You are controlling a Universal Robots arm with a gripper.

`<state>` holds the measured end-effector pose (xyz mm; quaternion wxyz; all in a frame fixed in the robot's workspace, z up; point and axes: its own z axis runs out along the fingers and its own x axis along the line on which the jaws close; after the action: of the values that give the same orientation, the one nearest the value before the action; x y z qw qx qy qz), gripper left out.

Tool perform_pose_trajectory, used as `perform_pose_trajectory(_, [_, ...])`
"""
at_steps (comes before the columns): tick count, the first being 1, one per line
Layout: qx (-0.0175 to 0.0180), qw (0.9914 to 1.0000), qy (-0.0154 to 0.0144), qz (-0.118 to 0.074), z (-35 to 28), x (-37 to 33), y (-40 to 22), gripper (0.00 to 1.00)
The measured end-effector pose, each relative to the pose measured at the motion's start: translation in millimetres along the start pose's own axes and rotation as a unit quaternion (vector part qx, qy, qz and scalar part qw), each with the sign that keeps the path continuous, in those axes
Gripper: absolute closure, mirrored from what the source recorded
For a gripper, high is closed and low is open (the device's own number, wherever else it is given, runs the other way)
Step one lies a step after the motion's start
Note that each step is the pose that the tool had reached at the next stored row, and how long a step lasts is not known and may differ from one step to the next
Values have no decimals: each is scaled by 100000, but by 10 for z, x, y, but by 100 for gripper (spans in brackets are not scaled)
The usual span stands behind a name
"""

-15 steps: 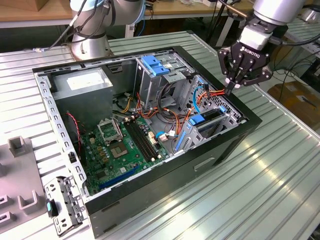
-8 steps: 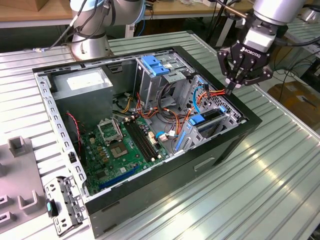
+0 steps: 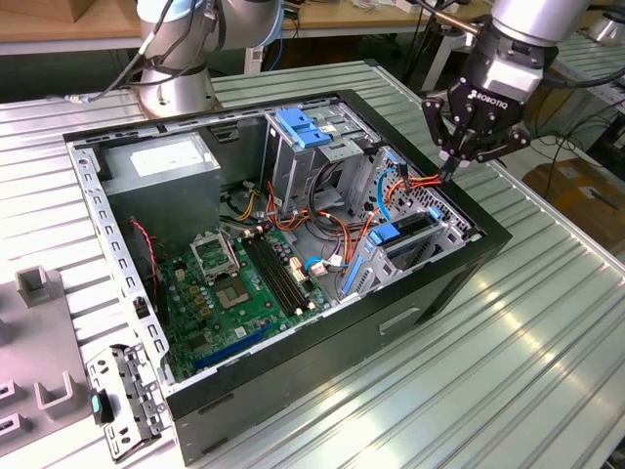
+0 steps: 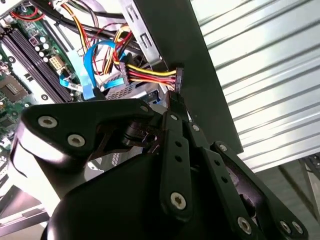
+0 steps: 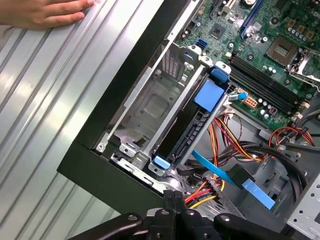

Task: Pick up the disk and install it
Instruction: 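Insert the first disk wire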

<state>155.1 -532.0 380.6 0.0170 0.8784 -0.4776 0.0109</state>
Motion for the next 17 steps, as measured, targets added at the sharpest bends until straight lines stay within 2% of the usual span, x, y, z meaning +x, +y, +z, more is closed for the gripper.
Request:
perform_pose_trajectory(3, [38, 99995, 19, -995, 25, -4, -51, 89])
perform_pose_trajectory(5, [109, 99951, 67, -3138, 36, -2, -58, 76])
perform_pose_trajectory(6, [140, 99916, 93, -4096, 38, -1, -59, 76])
perform_pose_trajectory(7, [175, 99877, 101, -4958, 41, 0, -61, 70])
perform_pose_trajectory(13, [289, 99670, 156, -8111, 60, 1, -88, 70])
perform_pose_trajectory(14, [309, 99628, 161, -8613, 64, -1, -91, 70])
perform_pose_trajectory(16, [363, 99487, 191, -10107, 72, -3, -94, 70])
perform_pose_trajectory(17, [397, 99353, 224, -11346, 78, -6, -98, 70])
